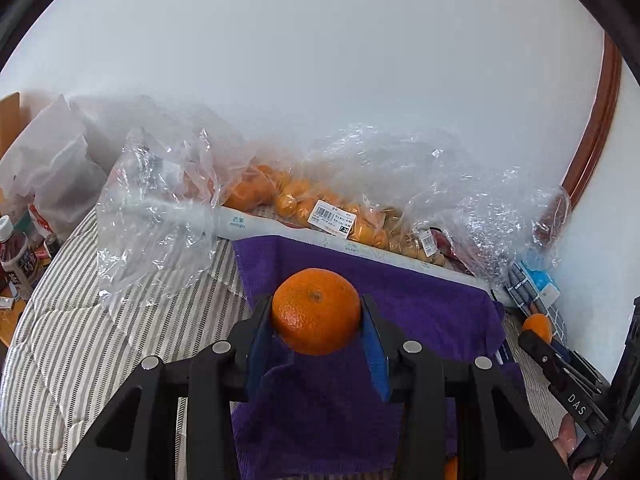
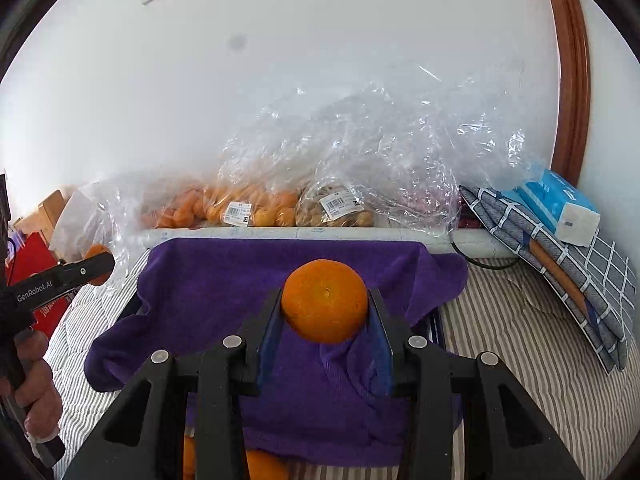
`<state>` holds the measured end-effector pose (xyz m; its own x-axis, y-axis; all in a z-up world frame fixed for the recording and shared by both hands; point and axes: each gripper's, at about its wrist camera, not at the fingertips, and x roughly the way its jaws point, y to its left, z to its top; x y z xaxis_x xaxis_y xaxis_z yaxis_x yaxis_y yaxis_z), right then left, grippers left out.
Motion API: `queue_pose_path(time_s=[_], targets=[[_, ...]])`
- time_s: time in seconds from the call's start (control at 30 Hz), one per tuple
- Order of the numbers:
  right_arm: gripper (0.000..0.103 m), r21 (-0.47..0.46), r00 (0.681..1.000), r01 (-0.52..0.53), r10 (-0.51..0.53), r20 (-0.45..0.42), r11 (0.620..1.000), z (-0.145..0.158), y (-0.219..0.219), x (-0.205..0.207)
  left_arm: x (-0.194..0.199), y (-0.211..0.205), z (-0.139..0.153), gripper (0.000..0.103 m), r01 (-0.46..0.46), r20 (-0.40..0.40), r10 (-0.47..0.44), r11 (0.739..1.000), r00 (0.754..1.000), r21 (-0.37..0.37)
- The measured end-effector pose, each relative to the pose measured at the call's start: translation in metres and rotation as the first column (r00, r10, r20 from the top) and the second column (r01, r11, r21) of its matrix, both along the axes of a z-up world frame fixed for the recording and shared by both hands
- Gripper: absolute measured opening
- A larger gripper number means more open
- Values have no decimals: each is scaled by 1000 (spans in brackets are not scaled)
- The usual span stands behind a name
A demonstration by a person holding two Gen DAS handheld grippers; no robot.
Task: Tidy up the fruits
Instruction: 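Carry the held orange onto the purple towel with the left tool while the right tool carries its orange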
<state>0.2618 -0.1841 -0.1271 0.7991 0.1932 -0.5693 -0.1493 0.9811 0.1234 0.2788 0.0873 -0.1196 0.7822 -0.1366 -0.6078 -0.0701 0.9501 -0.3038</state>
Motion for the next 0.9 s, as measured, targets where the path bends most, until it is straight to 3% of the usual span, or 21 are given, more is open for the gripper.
queue_pose_path(time_s=[0.4, 0.9], targets=[[40, 14, 997, 8, -7, -82, 1000, -44, -6, 39, 24, -14, -42, 40, 40, -109, -40, 999, 993, 4], [40, -33, 992, 1, -6, -124, 999, -67, 2, 46, 24, -28, -58, 40, 52, -123, -43, 996, 992, 68]])
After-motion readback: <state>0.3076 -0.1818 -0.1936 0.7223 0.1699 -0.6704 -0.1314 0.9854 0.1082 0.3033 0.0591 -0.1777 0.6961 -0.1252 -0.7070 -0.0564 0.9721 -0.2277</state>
